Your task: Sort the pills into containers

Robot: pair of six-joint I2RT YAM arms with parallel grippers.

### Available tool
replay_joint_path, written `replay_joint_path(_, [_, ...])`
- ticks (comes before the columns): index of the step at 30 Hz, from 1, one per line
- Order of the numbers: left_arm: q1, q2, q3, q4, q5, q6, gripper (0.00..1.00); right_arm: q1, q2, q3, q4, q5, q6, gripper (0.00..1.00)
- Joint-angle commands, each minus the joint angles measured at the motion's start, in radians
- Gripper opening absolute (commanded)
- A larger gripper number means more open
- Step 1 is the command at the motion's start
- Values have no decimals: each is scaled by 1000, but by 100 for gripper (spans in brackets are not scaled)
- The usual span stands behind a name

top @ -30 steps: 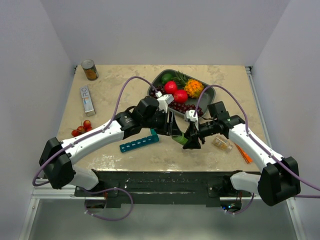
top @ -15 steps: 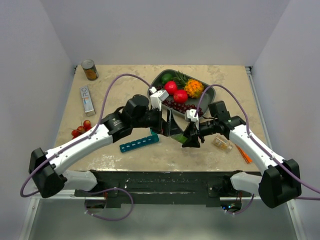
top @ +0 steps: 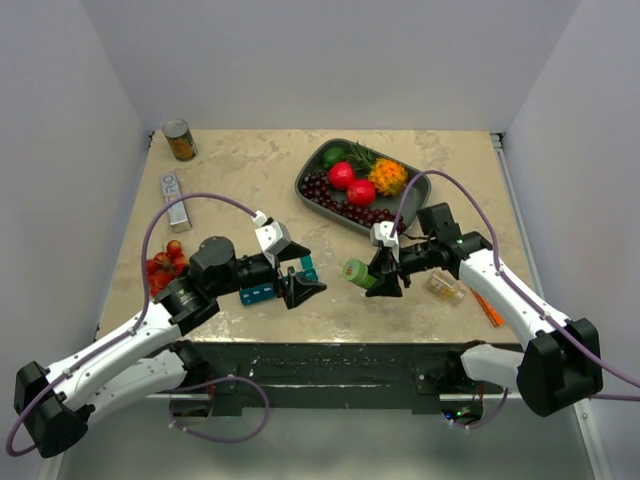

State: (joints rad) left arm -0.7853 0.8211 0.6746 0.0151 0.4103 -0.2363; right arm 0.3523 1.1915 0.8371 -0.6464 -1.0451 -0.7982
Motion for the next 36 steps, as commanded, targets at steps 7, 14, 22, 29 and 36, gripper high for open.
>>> replay_joint_path(7, [4, 41, -144, 413, 228, 201, 100, -10, -15, 26, -68, -64, -96, 0])
replay_joint_path(14, [-26, 102, -167, 526, 260, 230, 100, -9, -12, 23, -68, -62, -107, 0])
replay_joint_path(22, [-48, 147, -139, 516, 236, 334, 99, -12, -10, 23, -81, -64, -119, 0])
replay_joint_path(29, [-60, 185, -115, 497, 226, 380, 98, -12, -6, 25, -84, -66, -127, 0])
replay_joint_path(36, [-106, 257, -64, 453, 181, 443, 98, -10, -9, 25, -85, -69, -130, 0])
